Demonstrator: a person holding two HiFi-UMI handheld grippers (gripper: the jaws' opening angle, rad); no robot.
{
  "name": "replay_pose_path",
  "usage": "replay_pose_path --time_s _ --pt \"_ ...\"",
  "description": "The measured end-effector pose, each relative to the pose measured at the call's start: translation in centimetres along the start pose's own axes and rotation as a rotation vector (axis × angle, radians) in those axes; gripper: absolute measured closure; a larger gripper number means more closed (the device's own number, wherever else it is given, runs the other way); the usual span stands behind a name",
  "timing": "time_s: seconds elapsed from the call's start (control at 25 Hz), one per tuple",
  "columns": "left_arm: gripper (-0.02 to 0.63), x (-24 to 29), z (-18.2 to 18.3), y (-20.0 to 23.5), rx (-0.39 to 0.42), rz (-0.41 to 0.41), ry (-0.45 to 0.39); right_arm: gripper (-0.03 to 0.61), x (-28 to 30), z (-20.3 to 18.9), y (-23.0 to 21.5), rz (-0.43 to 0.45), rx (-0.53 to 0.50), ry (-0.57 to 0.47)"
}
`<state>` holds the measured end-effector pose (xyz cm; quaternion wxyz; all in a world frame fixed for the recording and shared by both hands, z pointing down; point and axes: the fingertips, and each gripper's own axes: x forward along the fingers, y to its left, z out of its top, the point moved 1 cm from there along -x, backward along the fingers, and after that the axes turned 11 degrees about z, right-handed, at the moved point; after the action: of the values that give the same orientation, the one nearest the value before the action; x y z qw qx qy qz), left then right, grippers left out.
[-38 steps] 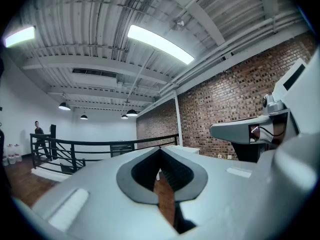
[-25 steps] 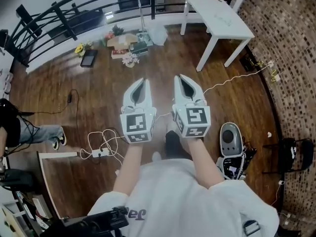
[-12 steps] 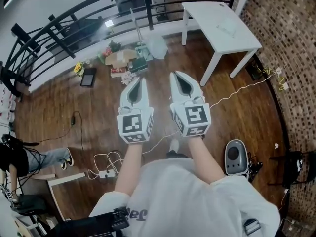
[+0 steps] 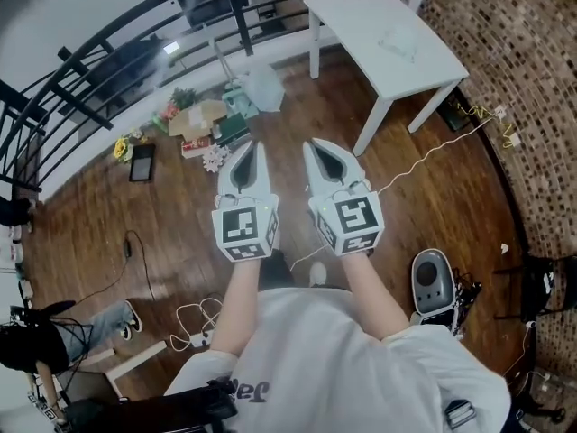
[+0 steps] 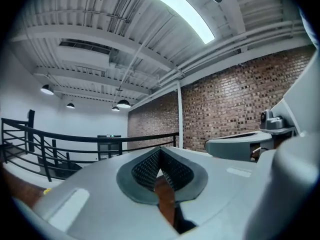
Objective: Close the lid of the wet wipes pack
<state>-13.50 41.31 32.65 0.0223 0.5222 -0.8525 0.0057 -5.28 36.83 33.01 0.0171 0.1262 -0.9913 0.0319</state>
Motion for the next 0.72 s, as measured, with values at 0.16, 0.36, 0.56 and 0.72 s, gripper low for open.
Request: replay_pose_path --time_s 0.16,0.36,0.56,0.72 --pt "0.597 8.2 -0.8 -1.3 0.007 -0.123 0.011 0.591 4.0 -0.7 -5.8 -0.109 0.012 0.004" --pt "0.597 18.5 0.2 -1.8 0.006 -0.282 0.000 0.591 10.5 1.0 -12.7 -0.257 -0.012 -0.033" --pt "0.597 25.1 2.1 -2.7 -0.078 -0.439 -0.010 0.591 14.1 1.8 -16.8 -0.412 -0.026 -0.040" --pt "0.597 28.8 1.2 -6.2 -0.075 -0.543 0.027 0.591 12.8 1.3 -20.7 -0.531 -0.025 0.002"
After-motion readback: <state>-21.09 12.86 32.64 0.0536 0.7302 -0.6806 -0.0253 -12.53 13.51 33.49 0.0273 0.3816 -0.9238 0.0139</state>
